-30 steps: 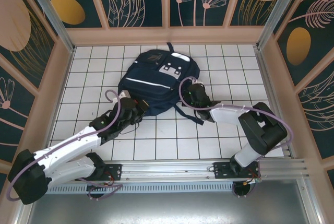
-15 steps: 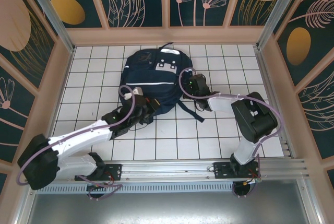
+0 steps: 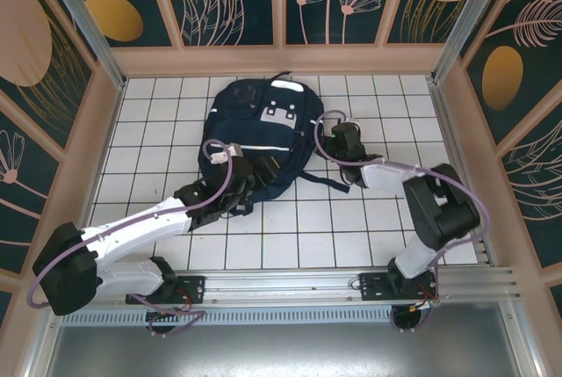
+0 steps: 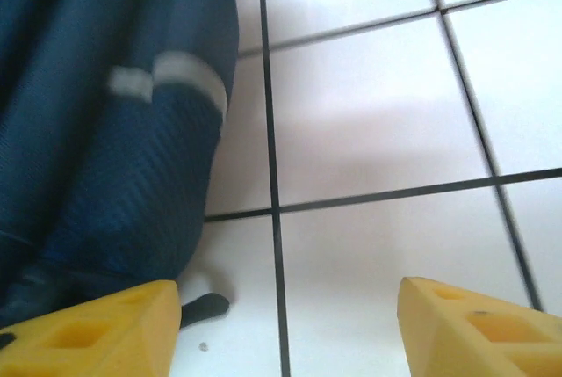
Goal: Pack books, pencil case, and school supplies into a backpack
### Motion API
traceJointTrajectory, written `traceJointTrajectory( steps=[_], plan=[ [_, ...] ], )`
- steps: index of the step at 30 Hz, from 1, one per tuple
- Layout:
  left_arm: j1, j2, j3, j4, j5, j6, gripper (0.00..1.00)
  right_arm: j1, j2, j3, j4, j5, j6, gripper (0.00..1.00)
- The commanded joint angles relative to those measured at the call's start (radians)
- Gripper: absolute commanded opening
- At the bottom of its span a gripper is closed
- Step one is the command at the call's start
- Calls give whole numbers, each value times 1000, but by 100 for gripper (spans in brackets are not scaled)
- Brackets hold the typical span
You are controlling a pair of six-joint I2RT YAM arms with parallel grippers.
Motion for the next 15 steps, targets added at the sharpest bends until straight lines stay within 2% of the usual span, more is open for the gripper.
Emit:
traceJointTrajectory(
  steps=[1,5,6,11,13,15],
  plan=[
    [6,15,152,-147,-144,127,98,14,-156,-47,35,92,-18,77],
    [32,80,299,-260,-240,300,98,30,-340,-123,86,153,-42,87],
    [46,99,326,-272,-264,346,98,38,-387,-144,106,172,-56,99],
    [184,173,389,-301,-321,488,99,37,-520,-173,88,274,-103,99],
    [236,175,370,-247,-377,563,99,35,-544,-185,96,283,-171,99],
    [290,162,334,-177,-438,619,98,32,-565,-236,184,313,-256,99]
  ],
)
